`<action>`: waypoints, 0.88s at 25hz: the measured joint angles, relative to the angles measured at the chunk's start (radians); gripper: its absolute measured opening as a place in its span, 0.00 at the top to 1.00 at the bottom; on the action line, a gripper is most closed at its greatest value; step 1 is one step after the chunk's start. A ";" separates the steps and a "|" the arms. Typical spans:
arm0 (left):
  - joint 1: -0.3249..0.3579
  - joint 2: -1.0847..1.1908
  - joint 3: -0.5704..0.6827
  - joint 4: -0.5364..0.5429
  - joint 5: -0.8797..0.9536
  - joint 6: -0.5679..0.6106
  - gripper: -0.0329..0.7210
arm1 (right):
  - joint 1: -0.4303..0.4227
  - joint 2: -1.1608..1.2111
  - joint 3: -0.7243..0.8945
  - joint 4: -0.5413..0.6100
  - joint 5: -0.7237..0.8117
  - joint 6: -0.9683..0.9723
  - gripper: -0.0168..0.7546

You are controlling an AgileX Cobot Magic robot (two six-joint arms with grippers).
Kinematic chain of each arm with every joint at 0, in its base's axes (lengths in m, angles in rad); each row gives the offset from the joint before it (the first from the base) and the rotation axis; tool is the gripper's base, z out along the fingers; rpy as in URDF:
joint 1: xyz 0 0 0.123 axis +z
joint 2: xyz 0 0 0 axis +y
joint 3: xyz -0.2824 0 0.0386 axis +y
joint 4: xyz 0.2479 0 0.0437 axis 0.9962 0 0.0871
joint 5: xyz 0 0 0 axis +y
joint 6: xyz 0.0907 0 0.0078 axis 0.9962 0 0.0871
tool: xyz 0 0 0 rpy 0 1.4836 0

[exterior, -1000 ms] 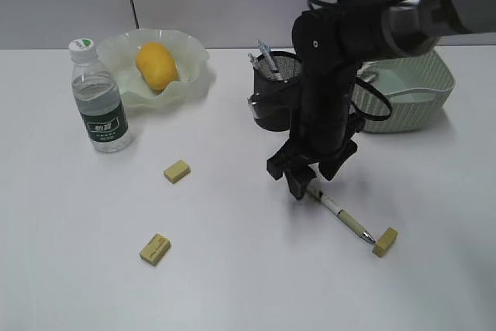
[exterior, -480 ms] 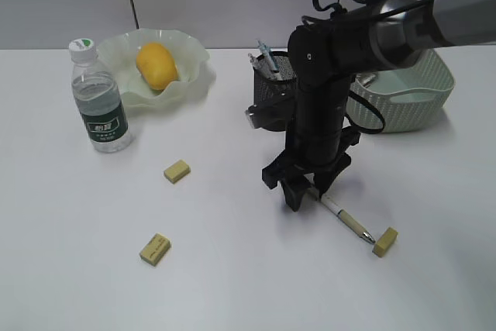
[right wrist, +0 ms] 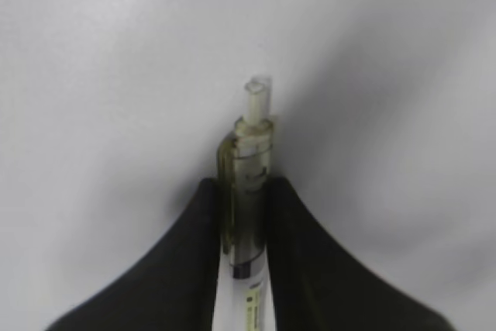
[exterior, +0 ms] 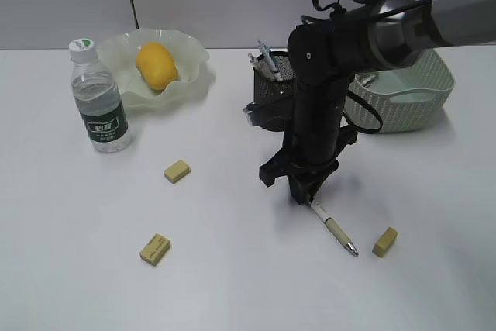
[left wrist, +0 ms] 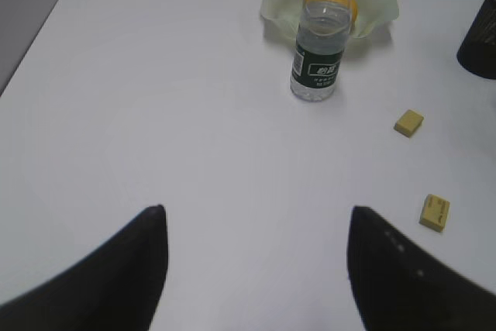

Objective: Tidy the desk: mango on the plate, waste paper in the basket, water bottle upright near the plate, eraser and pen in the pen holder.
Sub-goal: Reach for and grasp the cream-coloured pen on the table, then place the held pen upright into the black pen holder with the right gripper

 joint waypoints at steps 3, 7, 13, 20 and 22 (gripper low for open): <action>0.000 0.000 0.000 0.000 0.000 0.000 0.23 | 0.000 0.001 -0.003 -0.002 0.001 -0.001 0.78; 0.000 0.000 0.000 0.000 0.000 0.000 0.23 | 0.000 0.009 -0.030 -0.001 0.040 -0.001 0.78; 0.000 0.000 0.000 0.000 0.000 0.000 0.23 | 0.000 0.007 -0.092 0.022 0.145 0.023 0.78; 0.000 0.000 0.000 0.000 0.000 0.000 0.23 | 0.000 -0.141 -0.034 0.072 0.083 0.034 0.78; 0.000 0.000 0.000 0.000 0.000 0.000 0.23 | 0.000 -0.214 0.026 0.090 0.003 0.034 0.78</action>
